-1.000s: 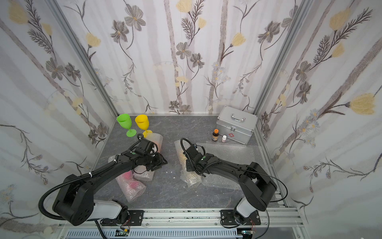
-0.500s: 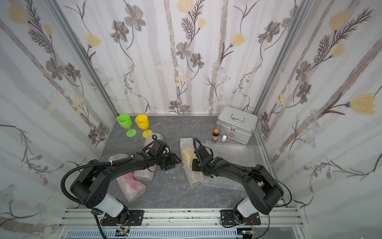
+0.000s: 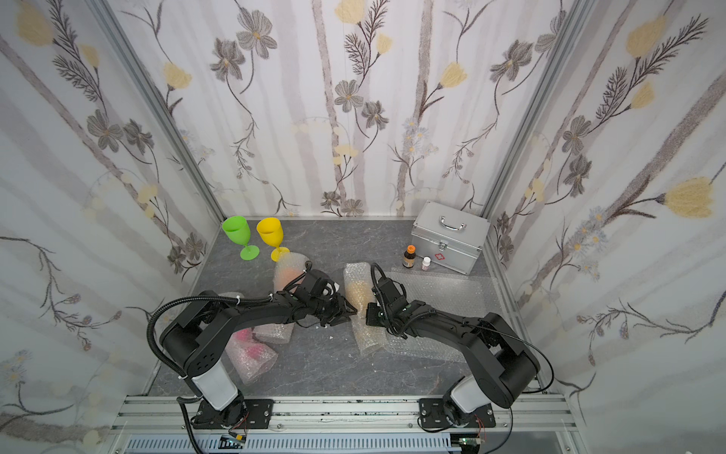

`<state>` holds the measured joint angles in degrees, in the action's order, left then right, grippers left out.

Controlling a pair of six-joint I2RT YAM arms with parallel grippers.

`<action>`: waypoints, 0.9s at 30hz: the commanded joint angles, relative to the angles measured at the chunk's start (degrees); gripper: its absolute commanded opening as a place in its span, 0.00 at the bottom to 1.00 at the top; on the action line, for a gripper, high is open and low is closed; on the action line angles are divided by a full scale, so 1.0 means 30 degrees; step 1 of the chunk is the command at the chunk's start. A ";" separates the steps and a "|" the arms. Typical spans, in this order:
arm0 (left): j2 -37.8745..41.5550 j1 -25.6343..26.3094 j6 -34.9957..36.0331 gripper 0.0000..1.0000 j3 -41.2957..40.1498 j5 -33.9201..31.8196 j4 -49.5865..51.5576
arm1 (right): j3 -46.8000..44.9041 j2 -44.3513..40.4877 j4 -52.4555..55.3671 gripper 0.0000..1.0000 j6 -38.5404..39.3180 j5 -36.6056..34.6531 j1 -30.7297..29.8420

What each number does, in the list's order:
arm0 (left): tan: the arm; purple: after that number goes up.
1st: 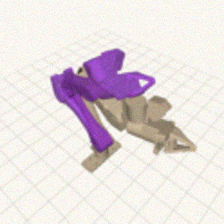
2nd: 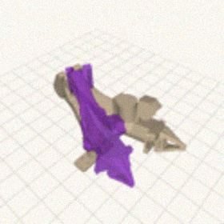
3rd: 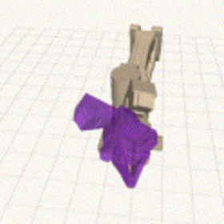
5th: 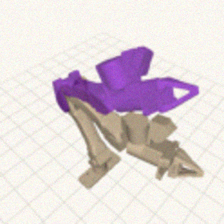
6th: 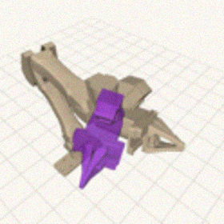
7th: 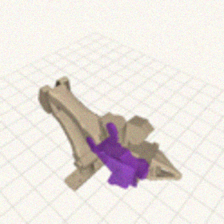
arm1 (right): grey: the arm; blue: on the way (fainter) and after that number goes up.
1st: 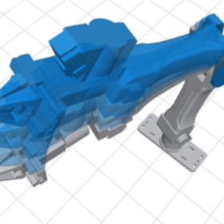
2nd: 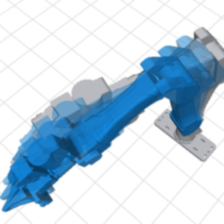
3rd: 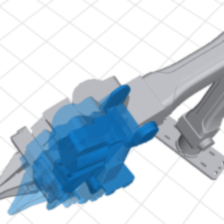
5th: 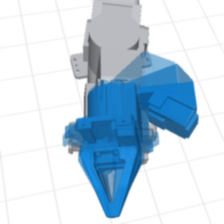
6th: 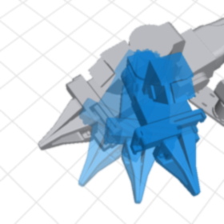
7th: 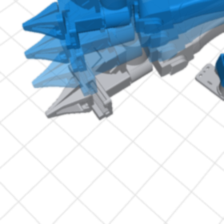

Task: Unpack wine glasses from bubble wrap
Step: Adjust the bubble wrap at the center of the board.

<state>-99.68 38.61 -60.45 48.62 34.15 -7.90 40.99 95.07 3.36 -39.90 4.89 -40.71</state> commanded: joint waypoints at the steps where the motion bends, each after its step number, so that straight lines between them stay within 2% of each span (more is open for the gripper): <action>1: 0.0255 0.0094 -0.0076 0.31 0.0025 0.0352 -0.0125 | 0.0119 0.0010 -0.0672 0.11 -0.0162 0.0743 -0.0054; 4: 0.0336 0.0083 0.0289 0.17 0.0189 -0.0054 0.0491 | 0.0326 0.0039 -0.0620 0.11 -0.0045 0.0910 -0.0054; 11: 0.1140 0.0086 0.1739 0.00 0.1005 -0.1323 0.3257 | 0.0445 -0.0805 -0.0376 0.19 0.0204 0.1039 -0.0112; 17: 0.2702 0.0034 0.4138 0.00 0.2471 -0.3208 0.7967 | 0.0442 -0.1998 0.0011 0.21 0.0232 0.0950 -0.0116; 27: 0.4624 -0.0144 0.7282 0.00 0.3832 -0.5671 1.3743 | 0.1506 -0.3152 0.0833 0.23 0.0439 0.0686 -0.0112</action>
<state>-86.65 38.20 -42.78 59.35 21.21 26.02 44.82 86.15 5.98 -39.18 7.40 -40.99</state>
